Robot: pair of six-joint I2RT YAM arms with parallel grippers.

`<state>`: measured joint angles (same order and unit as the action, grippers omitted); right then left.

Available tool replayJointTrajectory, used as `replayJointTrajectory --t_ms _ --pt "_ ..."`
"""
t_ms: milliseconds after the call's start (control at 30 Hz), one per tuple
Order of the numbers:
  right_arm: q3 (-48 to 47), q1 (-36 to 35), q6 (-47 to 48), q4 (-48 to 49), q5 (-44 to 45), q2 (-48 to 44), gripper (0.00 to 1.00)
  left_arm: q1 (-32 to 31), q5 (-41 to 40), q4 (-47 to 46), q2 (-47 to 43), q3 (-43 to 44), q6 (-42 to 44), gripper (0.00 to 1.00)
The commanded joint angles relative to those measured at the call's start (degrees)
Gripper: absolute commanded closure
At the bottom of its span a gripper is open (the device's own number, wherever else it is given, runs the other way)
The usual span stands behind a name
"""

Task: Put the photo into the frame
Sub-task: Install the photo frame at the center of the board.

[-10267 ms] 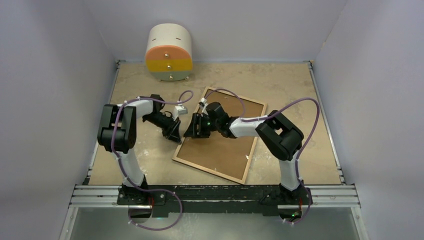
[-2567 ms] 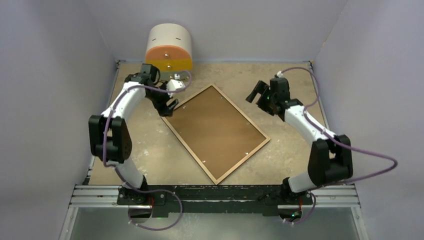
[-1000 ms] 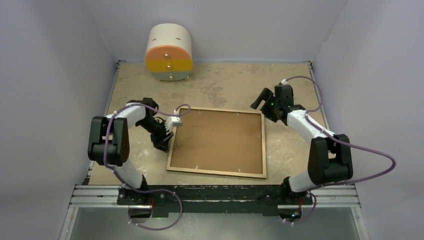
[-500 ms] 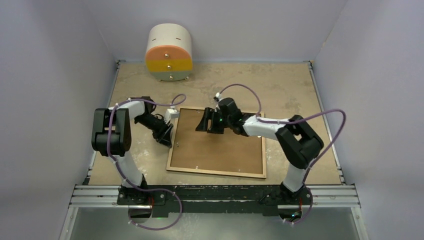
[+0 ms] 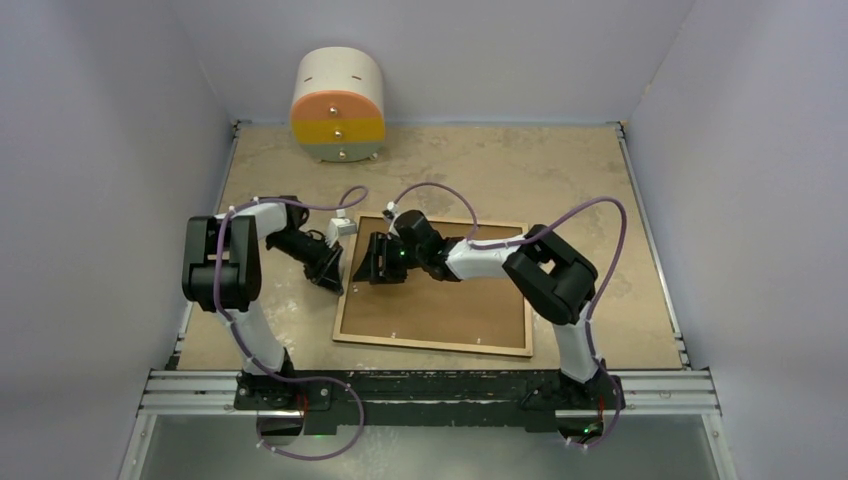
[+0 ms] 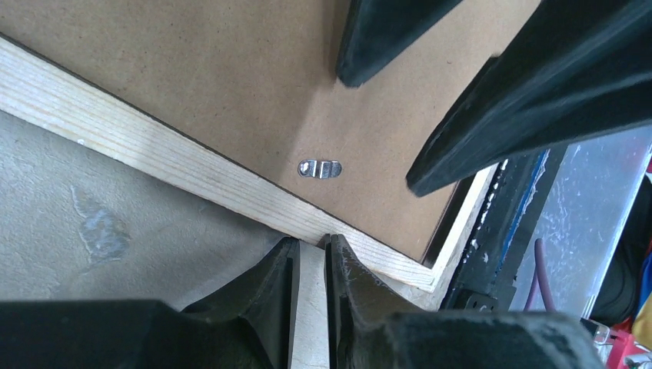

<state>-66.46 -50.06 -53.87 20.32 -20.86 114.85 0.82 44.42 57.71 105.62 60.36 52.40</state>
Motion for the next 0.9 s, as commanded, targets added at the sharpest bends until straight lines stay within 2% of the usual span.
replayJointTrajectory --t_ms 0,867 --pt "-3.09 -1.51 -1.77 1.35 -1.81 1.77 0.43 0.56 -2.84 -4.71 0.74 -1.20 2.18 0.82" --pt "-6.75 -3.61 -4.72 1.89 -2.91 7.61 0.48 0.53 -3.31 -4.63 0.92 -1.11 3.02 0.87"
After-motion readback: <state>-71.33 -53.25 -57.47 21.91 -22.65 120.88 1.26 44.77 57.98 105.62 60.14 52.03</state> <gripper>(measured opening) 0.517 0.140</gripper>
